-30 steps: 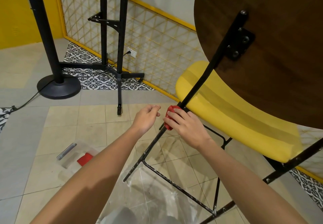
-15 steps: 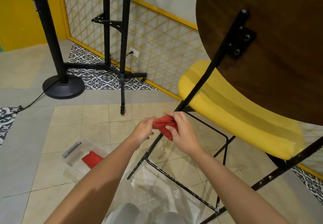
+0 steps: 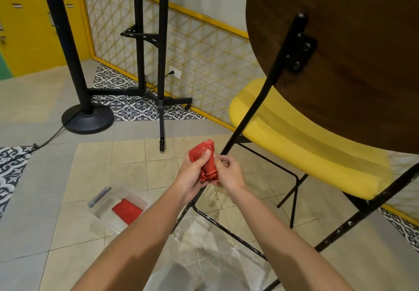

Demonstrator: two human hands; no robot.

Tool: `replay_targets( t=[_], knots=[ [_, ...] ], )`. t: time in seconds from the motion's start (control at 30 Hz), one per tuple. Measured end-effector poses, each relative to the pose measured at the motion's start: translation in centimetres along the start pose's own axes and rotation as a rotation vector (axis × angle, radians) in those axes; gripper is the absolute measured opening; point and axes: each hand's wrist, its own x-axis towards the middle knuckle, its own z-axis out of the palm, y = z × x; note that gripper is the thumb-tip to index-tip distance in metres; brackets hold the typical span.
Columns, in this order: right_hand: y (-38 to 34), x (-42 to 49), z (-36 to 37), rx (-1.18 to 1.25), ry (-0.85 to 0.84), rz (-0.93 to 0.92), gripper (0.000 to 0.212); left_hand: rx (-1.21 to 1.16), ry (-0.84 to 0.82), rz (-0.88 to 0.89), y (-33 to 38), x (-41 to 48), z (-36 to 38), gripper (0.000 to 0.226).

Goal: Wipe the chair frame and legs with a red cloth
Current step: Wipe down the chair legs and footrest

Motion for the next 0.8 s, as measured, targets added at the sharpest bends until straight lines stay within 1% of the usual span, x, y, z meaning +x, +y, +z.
replay_targets(
  t=[0.07,0.13,0.2,0.27,0.37,0.43,0.53,0.6,0.73,0.8],
  knots=[
    [0.3,0.0,-1.1,-0.051,0.052,-0.02,0.032,0.082,0.103,0.057,0.3,0.1,0.6,0.043],
    [0.7,0.1,-2.3,-0.086,0.088,-0.026,0.028,0.24,0.178,0.136,0.7,0.7,0.9,0.045],
    [1.1,0.6,-3.5,-0.106,0.116,-0.022,0.022,0.39,0.209,0.205,1.2,1.6,1.5,0.039],
    [1.2,1.2,-4.3,-0.118,0.121,-0.022,0.022,0.493,0.235,0.257,1.5,2.4,2.5,0.033],
    [1.3,2.2,-5.0,-0.112,0.158,-0.054,0.025,0.648,0.177,0.295,1.1,3.1,4.2,0.035],
    [1.2,2.6,-5.2,-0.098,0.165,-0.06,0.022,0.719,0.119,0.33,0.3,3.0,4.9,0.036],
    [1.3,3.1,-5.7,-0.082,0.16,-0.062,0.023,0.775,0.141,0.393,-0.8,3.2,5.0,0.037],
    [1.7,3.4,-5.8,-0.081,0.15,-0.064,0.025,0.777,0.117,0.427,-1.1,3.5,4.9,0.036],
    [2.8,3.9,-5.3,-0.093,0.119,-0.046,0.019,0.789,0.078,0.371,-1.6,4.0,4.0,0.031],
    [3.2,4.1,-4.7,-0.08,0.109,-0.03,0.013,0.849,0.1,0.285,-1.9,4.2,2.8,0.029]
  ],
)
